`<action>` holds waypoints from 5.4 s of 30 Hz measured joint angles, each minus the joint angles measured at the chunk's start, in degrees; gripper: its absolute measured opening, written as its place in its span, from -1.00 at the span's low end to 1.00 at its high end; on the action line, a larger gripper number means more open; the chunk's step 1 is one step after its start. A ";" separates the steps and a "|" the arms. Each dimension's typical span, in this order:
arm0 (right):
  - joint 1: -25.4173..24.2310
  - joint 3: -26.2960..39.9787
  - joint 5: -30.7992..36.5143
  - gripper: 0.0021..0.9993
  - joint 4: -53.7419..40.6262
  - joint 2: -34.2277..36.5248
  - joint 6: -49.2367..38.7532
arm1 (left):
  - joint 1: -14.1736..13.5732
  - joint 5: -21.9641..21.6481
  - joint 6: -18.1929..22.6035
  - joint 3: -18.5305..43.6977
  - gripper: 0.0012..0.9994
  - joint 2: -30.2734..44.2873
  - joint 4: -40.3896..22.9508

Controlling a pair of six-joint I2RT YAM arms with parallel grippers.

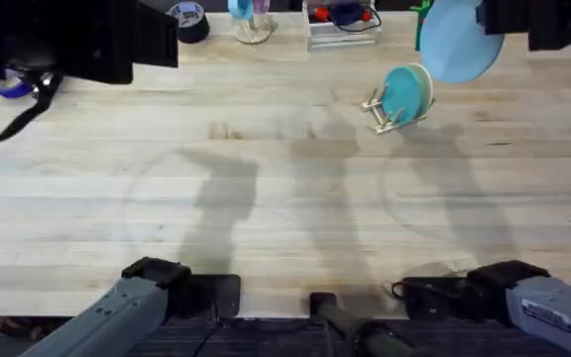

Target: Pick up the plates from the table one by one and place each into a slot on the dish rack.

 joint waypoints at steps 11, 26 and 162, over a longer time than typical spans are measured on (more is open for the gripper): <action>0.00 0.00 0.00 -0.95 0.23 0.03 0.00 | 0.00 0.00 0.00 0.00 -0.92 0.00 0.00; -0.02 0.02 0.02 -0.95 0.23 2.74 0.00 | 0.00 0.00 0.00 0.00 -0.92 0.00 -0.02; 0.20 0.07 -0.72 -0.95 4.71 23.15 -3.35 | 0.00 -0.66 0.20 0.00 0.99 0.00 0.00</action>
